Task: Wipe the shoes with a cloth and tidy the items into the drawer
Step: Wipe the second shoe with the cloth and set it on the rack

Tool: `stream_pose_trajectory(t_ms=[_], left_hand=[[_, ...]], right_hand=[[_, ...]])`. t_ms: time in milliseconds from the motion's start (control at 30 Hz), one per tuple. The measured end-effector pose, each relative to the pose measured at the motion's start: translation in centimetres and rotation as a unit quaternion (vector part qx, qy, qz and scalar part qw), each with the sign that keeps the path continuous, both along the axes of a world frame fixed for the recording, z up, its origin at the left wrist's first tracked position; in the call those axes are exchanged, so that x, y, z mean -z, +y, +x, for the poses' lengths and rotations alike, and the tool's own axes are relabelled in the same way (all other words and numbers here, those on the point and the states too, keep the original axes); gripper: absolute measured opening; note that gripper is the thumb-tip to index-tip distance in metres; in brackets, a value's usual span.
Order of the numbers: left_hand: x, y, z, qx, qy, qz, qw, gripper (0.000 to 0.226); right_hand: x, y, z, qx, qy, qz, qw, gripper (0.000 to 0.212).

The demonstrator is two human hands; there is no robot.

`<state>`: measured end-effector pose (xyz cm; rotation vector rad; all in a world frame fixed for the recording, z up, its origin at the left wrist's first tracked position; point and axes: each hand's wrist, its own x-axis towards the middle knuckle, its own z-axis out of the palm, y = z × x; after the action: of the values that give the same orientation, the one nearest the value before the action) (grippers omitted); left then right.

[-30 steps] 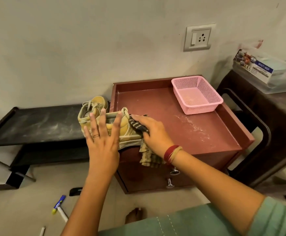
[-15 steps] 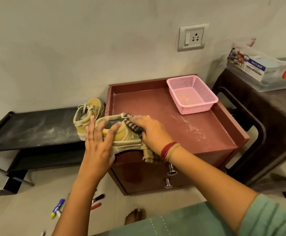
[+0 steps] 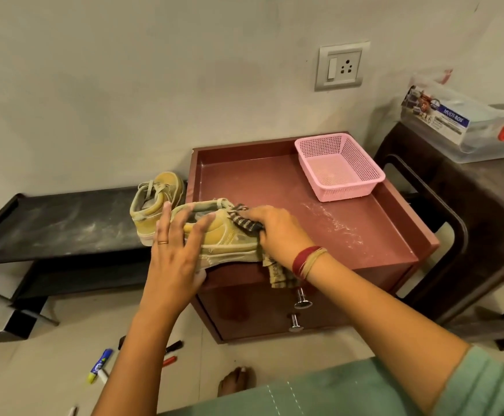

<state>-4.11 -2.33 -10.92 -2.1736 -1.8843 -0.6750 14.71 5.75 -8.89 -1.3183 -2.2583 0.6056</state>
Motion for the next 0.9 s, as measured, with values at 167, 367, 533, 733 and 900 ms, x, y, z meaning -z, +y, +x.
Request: stream_pose_trajectory(t_ms=[167, 367, 533, 733, 900], left_hand=[[0.0, 0.1, 0.3, -0.007, -0.002, 0.003, 1.000, 0.101], [0.0, 0.0, 0.4, -0.011, 0.001, -0.003, 1.000, 0.103], [-0.1, 0.0, 0.4, -0.011, 0.005, -0.003, 1.000, 0.102], [-0.1, 0.0, 0.3, -0.017, 0.009, -0.004, 1.000, 0.101], [-0.4, -0.2, 0.3, -0.030, 0.022, -0.006, 0.999, 0.100]], right_hand=[[-1.0, -0.3, -0.8, 0.032, 0.117, -0.014, 0.993, 0.058], [0.2, 0.8, -0.3, 0.056, 0.035, -0.053, 0.996, 0.059], [0.1, -0.3, -1.1, 0.006, 0.088, -0.016, 0.996, 0.057], [-0.5, -0.2, -0.4, 0.016, 0.087, -0.021, 0.996, 0.055], [0.1, 1.4, 1.8, 0.055, -0.075, -0.035, 0.995, 0.054]])
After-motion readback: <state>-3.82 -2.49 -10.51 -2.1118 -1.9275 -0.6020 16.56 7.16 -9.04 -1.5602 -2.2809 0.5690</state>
